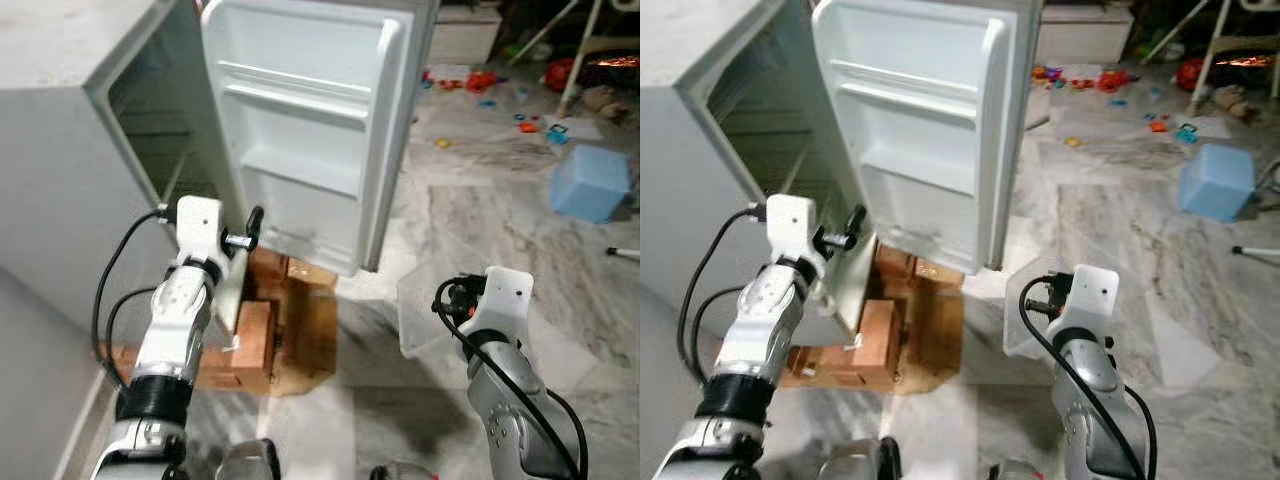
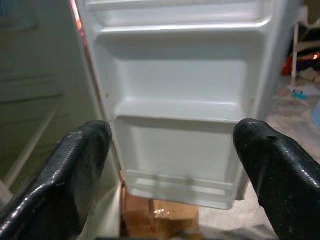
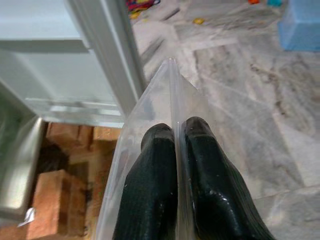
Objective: Restocking fridge
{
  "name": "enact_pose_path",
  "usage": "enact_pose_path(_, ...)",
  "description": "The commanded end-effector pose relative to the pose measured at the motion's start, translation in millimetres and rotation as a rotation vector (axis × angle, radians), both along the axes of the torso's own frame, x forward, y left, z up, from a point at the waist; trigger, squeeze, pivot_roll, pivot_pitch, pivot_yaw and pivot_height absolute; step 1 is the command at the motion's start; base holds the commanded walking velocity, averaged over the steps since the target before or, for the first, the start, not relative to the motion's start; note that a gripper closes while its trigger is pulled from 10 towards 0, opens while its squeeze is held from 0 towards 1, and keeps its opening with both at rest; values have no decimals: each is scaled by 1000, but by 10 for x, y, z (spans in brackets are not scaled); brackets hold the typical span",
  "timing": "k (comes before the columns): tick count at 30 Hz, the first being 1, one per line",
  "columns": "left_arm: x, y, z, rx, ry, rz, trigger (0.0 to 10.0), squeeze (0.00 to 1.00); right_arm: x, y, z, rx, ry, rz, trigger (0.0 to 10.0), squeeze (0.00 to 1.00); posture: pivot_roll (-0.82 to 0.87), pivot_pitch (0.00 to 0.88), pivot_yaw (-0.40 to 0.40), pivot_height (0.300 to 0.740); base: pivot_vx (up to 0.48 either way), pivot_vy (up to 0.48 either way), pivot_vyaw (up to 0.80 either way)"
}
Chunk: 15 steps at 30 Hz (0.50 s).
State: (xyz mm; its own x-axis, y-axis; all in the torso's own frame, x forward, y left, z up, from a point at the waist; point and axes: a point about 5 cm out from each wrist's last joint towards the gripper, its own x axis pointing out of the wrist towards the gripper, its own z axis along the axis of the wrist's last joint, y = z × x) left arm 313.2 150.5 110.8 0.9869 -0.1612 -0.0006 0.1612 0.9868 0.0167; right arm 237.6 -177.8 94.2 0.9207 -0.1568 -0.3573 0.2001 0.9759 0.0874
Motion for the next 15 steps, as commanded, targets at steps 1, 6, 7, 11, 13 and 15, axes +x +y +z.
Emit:
enact_pose_path(1, -86, -49, -27, -3, 14, 14, 10000, 0, 37, -42, 0, -18, -9, -13, 10000, 0, 11, 0, 28, 740, 0, -480, 0)
enact_pose_path(6, -233, -113, -151, -11, 60, 29, 10000, 0, 124, 16, 29, -4, -31, 1, 10000, 0, 6, 0, 23, 740, 0, -477, 0)
enact_pose_path(7, -240, -119, -154, -10, 61, 29, 10000, 0, 131, 22, 33, -3, -34, 4, 10000, 0, 6, 0, 23, 740, 0, -465, 0)
enact_pose_path(11, -236, -165, -120, 26, 39, 7, 10000, 0, 197, 37, 97, -38, -82, 33, 10000, 0, 11, 0, 22, 740, 363, -247, 0)
enact_pose_path(13, -231, -169, -110, 26, 37, 6, 10000, 0, 221, 37, 121, -50, -98, 39, 10000, 0, 11, 0, 23, 740, 448, 0, 0)
enact_pose_path(15, -228, -164, -112, 33, 49, 10, 10000, 0, 239, 42, 143, -52, -111, 42, 10000, 0, 12, 0, 22, 740, 469, 0, 0)
